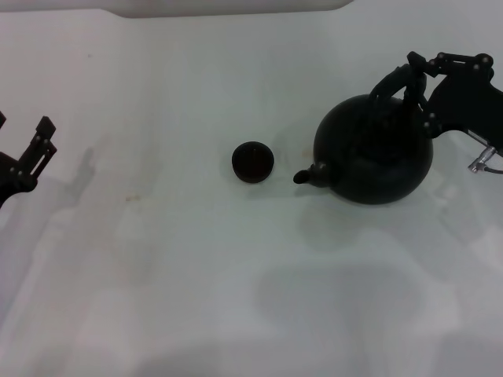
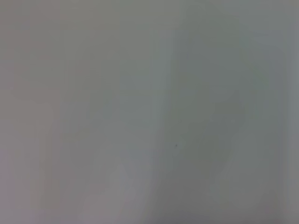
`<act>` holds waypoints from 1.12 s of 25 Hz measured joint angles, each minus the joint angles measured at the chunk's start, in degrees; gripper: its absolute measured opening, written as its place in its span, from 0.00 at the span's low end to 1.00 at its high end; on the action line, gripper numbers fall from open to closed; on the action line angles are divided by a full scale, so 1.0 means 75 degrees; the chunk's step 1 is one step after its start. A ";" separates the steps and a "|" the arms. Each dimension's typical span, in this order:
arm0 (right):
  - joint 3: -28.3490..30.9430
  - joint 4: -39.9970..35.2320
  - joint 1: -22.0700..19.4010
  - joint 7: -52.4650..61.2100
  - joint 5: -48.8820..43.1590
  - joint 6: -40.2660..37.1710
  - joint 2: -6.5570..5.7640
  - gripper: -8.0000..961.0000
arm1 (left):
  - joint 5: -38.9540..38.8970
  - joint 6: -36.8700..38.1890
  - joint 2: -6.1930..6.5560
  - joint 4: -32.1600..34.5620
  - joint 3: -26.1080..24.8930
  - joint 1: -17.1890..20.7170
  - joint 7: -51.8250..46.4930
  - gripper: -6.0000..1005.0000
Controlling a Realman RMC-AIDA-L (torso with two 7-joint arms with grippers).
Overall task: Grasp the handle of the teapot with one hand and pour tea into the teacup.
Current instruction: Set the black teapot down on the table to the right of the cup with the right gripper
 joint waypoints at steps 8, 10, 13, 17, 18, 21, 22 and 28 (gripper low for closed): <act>0.0001 -0.0117 0.0001 -0.0017 -0.0012 0.0018 -0.0011 0.20 | 0.0000 -0.0048 0.0000 0.0000 0.0000 0.0000 -0.0001 0.77; 0.0001 -0.0155 0.0006 -0.0009 -0.0010 0.0023 -0.0019 0.23 | 0.0000 -0.0050 0.0000 0.0000 0.0001 0.0000 -0.0001 0.77; 0.0039 -0.0340 0.0083 0.0008 -0.0008 0.0093 -0.0034 0.31 | 0.0000 -0.0052 0.0000 0.0000 0.0000 0.0000 -0.0001 0.77; 0.0380 -0.0787 0.0211 0.0009 -0.0008 0.0602 -0.0007 0.40 | 0.0000 -0.0053 0.0000 0.0000 0.0000 -0.0004 -0.0001 0.77; 0.0495 -0.0894 0.0227 0.0009 -0.0006 0.0769 -0.0001 0.42 | 0.0000 -0.0048 0.0000 0.0000 0.0000 -0.0006 -0.0001 0.77; 0.0761 -0.1102 0.0232 0.0059 0.0105 0.1096 0.0007 0.51 | -0.0001 -0.0011 0.0004 0.0000 0.0001 -0.0011 -0.0001 0.77; 0.0813 -0.1145 0.0232 0.0147 0.0161 0.1124 0.0003 0.56 | -0.0010 0.0001 0.0007 0.0000 0.0000 -0.0011 -0.0001 0.77; 0.1177 -0.1503 0.0230 0.0433 0.0218 0.1514 -0.0031 0.76 | -0.0079 0.0047 0.0020 0.0000 -0.0042 -0.0016 0.0004 0.77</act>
